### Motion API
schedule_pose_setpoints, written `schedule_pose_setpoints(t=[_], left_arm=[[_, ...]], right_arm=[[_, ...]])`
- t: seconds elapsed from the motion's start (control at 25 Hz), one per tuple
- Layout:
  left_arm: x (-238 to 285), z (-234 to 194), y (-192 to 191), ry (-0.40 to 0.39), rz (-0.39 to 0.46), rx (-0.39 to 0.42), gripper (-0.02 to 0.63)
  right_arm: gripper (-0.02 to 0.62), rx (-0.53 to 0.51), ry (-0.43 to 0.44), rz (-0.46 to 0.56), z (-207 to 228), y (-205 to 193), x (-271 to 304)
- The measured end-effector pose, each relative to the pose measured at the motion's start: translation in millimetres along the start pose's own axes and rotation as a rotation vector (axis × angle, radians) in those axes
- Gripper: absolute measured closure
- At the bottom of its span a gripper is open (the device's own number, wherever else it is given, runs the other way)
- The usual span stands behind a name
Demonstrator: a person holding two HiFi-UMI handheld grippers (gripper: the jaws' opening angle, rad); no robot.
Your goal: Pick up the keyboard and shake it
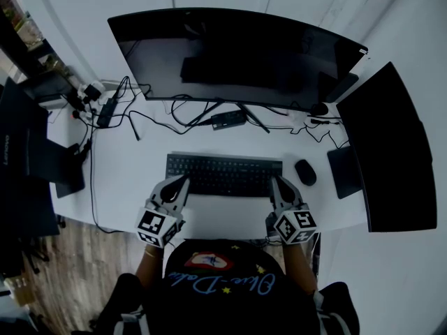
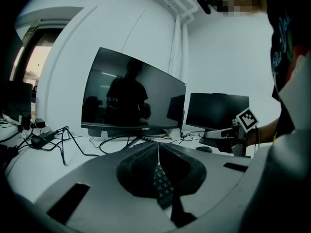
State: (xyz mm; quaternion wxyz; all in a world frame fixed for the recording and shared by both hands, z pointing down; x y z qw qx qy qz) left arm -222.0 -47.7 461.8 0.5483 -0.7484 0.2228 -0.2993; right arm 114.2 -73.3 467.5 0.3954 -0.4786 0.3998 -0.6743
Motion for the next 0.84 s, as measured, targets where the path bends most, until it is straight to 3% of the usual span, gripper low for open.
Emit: schedule_pose_setpoints(t=[0.84], left_arm=[[-8.1,-3.5,0.2,0.037,-0.014,0.040,0.601]], right_arm=[[0.596,0.011,-0.022,-0.006,-0.7,0.6,0.3]])
Point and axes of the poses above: the fingertips, and each gripper's own axes: x forward along the fingers, z to its right, y out of its top, the point moved 9 cm from there along -x, backward along the fingers, and after that the axes turned 14 degrees about -y, right-handed, at the moved point
